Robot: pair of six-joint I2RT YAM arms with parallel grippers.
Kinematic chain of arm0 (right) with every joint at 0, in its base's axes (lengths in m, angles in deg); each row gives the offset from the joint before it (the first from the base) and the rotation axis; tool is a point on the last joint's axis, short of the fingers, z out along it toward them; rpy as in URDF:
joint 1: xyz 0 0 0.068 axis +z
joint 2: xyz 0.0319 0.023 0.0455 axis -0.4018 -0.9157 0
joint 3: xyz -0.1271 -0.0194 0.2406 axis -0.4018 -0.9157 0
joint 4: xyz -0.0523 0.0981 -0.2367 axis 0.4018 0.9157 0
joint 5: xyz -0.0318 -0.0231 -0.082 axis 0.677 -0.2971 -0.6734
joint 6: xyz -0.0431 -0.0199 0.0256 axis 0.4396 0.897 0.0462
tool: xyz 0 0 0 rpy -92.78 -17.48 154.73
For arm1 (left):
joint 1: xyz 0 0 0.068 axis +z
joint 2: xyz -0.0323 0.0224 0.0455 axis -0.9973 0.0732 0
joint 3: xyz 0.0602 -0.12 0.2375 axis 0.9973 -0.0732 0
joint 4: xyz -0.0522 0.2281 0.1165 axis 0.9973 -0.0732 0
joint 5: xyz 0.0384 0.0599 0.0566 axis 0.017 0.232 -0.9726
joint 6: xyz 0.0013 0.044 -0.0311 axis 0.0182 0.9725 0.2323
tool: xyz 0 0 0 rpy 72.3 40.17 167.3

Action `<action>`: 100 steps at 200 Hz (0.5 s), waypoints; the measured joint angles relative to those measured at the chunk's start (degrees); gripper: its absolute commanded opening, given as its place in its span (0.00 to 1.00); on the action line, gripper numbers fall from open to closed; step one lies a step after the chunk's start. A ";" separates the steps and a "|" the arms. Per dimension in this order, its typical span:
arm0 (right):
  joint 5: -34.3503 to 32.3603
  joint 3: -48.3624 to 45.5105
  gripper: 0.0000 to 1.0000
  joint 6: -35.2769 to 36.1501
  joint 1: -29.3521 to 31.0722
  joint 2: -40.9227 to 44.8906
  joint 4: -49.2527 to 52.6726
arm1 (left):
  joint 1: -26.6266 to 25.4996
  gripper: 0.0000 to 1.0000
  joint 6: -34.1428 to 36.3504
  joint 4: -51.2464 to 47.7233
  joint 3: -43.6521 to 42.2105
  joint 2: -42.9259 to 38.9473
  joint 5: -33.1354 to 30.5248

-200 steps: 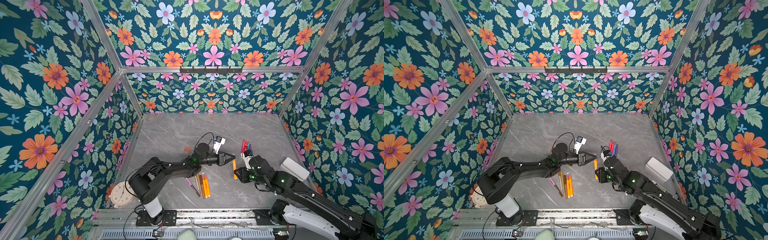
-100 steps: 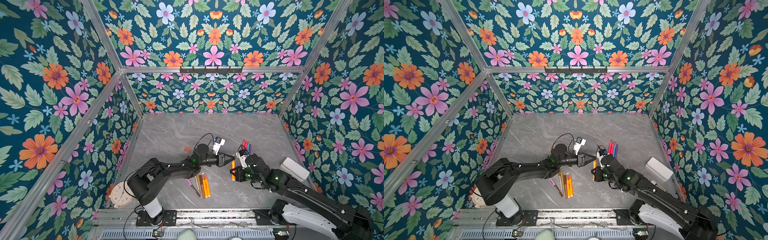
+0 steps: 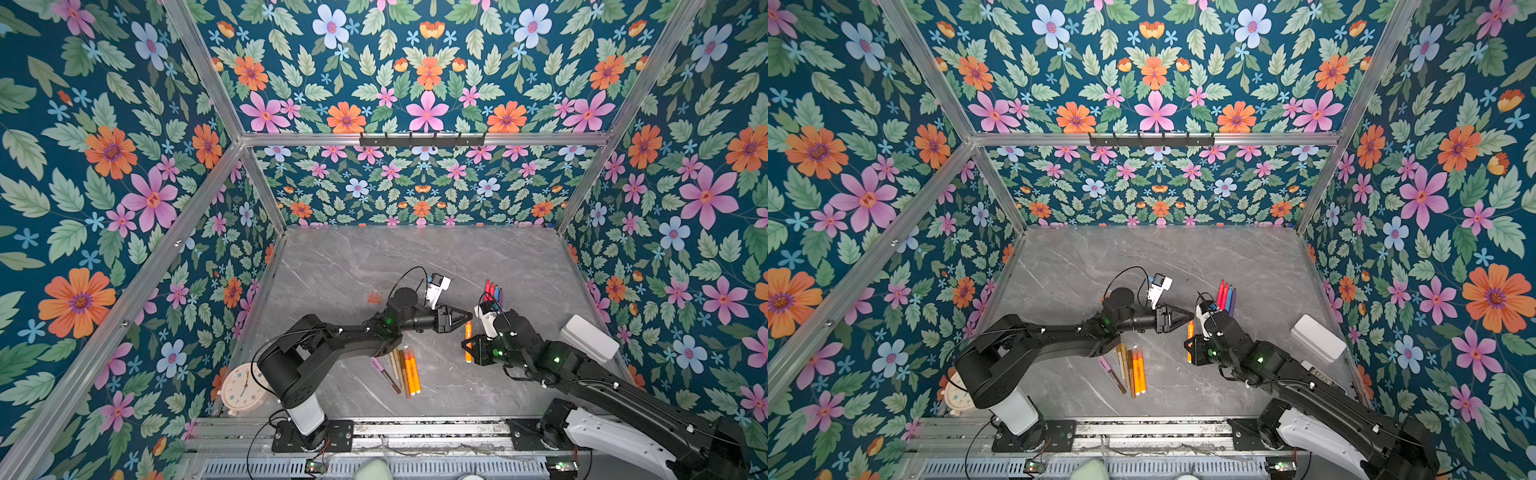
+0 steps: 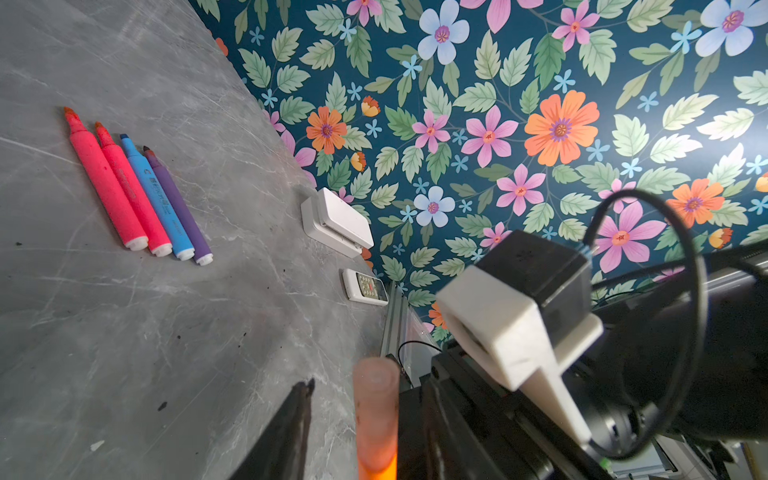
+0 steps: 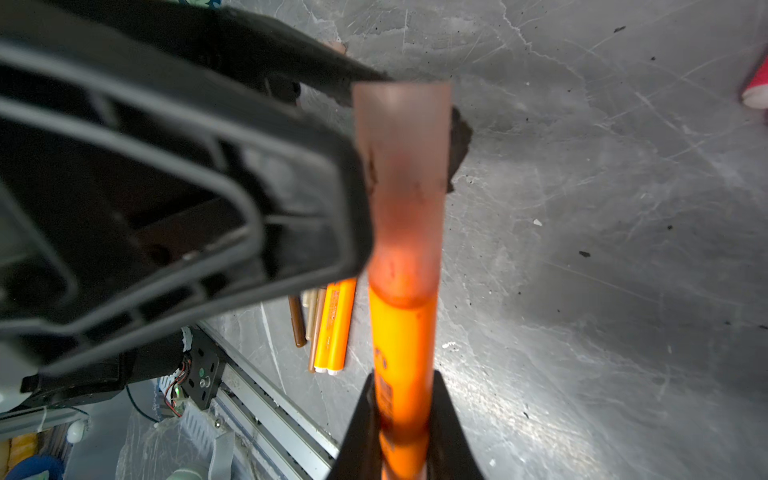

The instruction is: Open the pen caps

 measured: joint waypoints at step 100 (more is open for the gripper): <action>0.13 0.74 0.00 0.04 0.04 1.18 1.16 | -0.85 0.33 -0.46 1.33 0.52 0.55 0.90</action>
